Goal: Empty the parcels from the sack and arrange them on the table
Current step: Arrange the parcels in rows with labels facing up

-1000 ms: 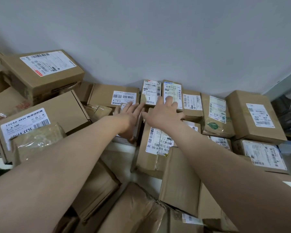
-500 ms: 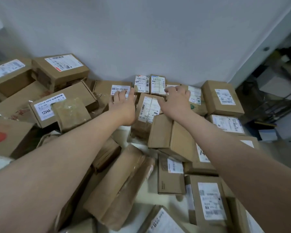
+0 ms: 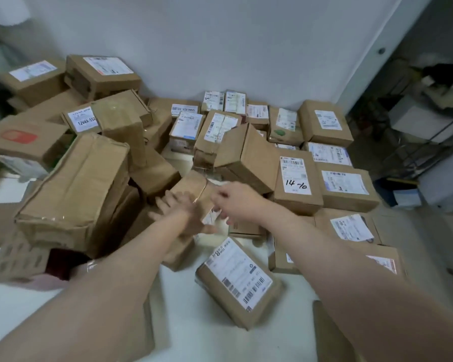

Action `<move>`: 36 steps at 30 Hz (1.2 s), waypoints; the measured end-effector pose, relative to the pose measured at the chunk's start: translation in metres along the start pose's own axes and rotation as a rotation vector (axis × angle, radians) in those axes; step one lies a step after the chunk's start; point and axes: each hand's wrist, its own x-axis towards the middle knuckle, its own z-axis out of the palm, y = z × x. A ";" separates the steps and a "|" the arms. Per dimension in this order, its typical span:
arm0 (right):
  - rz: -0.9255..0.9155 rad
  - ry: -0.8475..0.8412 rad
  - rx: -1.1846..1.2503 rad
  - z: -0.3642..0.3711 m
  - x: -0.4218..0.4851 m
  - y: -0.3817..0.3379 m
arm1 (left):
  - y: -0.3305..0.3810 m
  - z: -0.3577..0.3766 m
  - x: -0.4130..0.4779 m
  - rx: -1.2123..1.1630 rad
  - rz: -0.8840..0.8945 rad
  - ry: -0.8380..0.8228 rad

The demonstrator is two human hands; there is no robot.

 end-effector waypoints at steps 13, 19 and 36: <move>0.300 -0.157 0.224 0.069 0.007 0.035 | -0.033 0.011 -0.010 -0.159 0.091 0.019; 0.249 -0.161 0.458 0.058 0.004 0.034 | -0.030 0.007 -0.012 -0.171 0.098 0.059; 0.262 0.005 0.245 0.029 -0.053 0.061 | -0.008 -0.005 -0.034 -1.061 0.153 0.022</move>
